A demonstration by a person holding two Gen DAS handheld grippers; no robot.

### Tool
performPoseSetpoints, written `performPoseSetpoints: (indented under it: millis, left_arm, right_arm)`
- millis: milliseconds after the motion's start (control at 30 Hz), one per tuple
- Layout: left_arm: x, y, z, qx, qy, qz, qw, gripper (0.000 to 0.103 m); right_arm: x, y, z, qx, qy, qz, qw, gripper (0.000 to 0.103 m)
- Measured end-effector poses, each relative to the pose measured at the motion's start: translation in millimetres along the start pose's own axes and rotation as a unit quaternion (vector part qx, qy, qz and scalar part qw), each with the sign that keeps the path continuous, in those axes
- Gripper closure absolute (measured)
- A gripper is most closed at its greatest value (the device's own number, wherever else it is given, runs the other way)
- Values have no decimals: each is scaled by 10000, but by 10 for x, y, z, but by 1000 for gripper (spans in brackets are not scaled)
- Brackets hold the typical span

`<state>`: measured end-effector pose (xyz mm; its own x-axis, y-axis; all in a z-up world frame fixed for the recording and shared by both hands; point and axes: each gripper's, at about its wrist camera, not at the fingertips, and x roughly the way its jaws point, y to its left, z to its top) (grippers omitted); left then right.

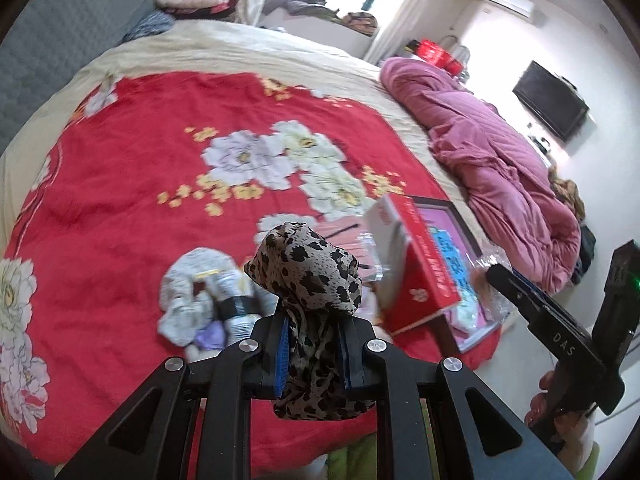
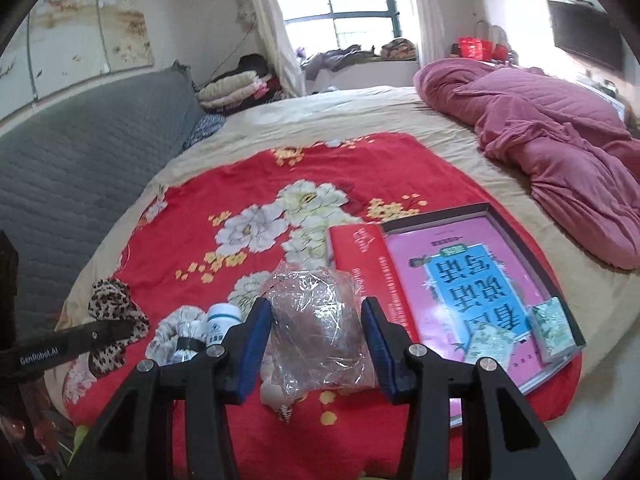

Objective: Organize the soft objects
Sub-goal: 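Carry the scrunchie and cotton-ball bag over the pink book box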

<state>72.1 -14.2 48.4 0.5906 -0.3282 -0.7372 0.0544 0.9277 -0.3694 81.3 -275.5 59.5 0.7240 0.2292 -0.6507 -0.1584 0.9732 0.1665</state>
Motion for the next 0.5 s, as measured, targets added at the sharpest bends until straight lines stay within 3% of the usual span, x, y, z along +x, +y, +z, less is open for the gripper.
performPoseSetpoints:
  millis: [500]
  left_arm:
    - [115, -1122, 56, 916, -21, -427, 9949, 84]
  right_arm:
    - [-548, -902, 35, 748, -551, -502, 9944, 56]
